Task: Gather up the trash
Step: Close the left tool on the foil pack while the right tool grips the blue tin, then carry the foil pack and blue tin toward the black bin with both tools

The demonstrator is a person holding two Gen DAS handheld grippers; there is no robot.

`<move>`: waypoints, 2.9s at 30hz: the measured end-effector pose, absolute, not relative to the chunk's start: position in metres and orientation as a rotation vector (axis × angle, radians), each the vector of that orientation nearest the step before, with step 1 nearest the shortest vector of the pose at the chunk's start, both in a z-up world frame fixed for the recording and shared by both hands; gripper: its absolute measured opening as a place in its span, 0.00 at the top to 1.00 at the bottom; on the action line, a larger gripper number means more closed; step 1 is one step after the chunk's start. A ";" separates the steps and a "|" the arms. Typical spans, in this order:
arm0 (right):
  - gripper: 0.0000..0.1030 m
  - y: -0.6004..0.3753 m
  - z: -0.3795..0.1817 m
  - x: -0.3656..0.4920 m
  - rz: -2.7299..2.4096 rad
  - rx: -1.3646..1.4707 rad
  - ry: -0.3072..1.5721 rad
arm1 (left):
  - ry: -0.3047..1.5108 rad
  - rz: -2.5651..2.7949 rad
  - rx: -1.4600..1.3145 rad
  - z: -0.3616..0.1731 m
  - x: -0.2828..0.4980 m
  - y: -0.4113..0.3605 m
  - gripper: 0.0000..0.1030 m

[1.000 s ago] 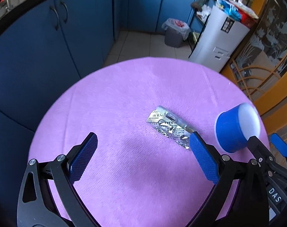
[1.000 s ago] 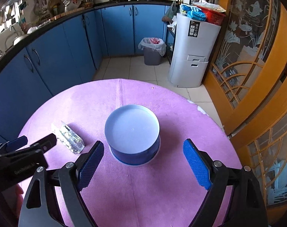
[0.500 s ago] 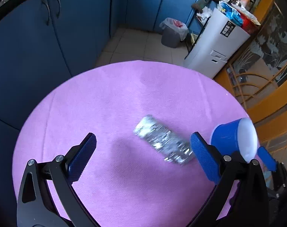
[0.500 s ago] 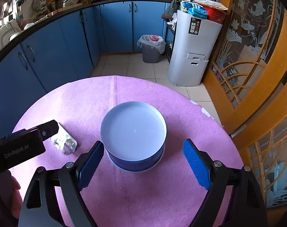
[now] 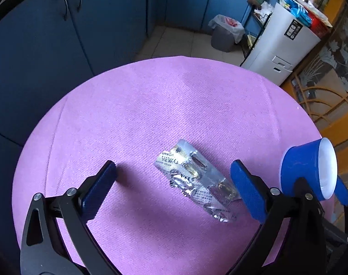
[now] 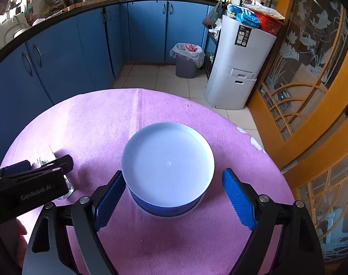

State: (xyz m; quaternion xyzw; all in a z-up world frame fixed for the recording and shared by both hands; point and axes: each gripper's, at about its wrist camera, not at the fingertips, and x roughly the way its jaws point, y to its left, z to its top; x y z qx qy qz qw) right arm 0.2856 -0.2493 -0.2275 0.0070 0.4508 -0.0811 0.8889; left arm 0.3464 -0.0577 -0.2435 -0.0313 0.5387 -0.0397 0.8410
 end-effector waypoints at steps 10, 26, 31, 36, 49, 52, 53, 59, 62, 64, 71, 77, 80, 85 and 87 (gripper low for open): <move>0.31 -0.248 -0.221 0.273 -0.186 -0.016 0.878 | 1.102 -0.079 0.001 -0.238 0.333 -0.039 0.71; 0.31 -0.268 -0.193 0.226 -0.219 0.018 0.819 | 1.039 -0.116 0.007 -0.206 0.298 -0.055 0.73; 0.31 -0.282 -0.182 0.209 -0.243 0.039 0.796 | 1.016 -0.138 0.023 -0.196 0.284 -0.069 0.73; 0.31 -0.294 -0.170 0.191 -0.266 0.060 0.763 | 0.988 -0.161 0.048 -0.185 0.270 -0.084 0.73; 0.31 -0.345 -0.148 0.142 -0.338 0.141 0.690 | 0.906 -0.235 0.148 -0.153 0.232 -0.149 0.73; 0.31 -0.360 -0.145 0.131 -0.359 0.160 0.678 | 0.895 -0.256 0.167 -0.150 0.222 -0.166 0.73; 0.31 -0.362 -0.145 0.128 -0.364 0.164 0.675 | 0.892 -0.266 0.177 -0.149 0.219 -0.172 0.73; 0.31 -0.392 -0.142 0.106 -0.408 0.199 0.654 | 0.869 -0.308 0.222 -0.142 0.205 -0.208 0.73; 0.31 -0.407 -0.141 0.095 -0.429 0.218 0.644 | 0.857 -0.330 0.247 -0.140 0.197 -0.228 0.73; 0.31 -0.413 -0.141 0.090 -0.439 0.224 0.640 | 0.851 -0.342 0.261 -0.140 0.192 -0.238 0.73; 0.31 -0.434 -0.144 0.073 -0.470 0.252 0.626 | 0.836 -0.377 0.305 -0.139 0.176 -0.269 0.73; 0.31 -0.460 -0.153 0.057 -0.509 0.285 0.631 | 0.829 -0.416 0.348 -0.141 0.163 -0.299 0.73; 0.31 -0.477 -0.161 0.048 -0.541 0.304 0.639 | 0.826 -0.444 0.376 -0.145 0.155 -0.319 0.73; 0.31 -0.505 -0.174 0.031 -0.588 0.335 0.658 | 0.833 -0.497 0.425 -0.155 0.141 -0.358 0.73; 0.31 -0.516 -0.180 0.024 -0.607 0.353 0.666 | 0.837 -0.517 0.443 -0.160 0.136 -0.373 0.73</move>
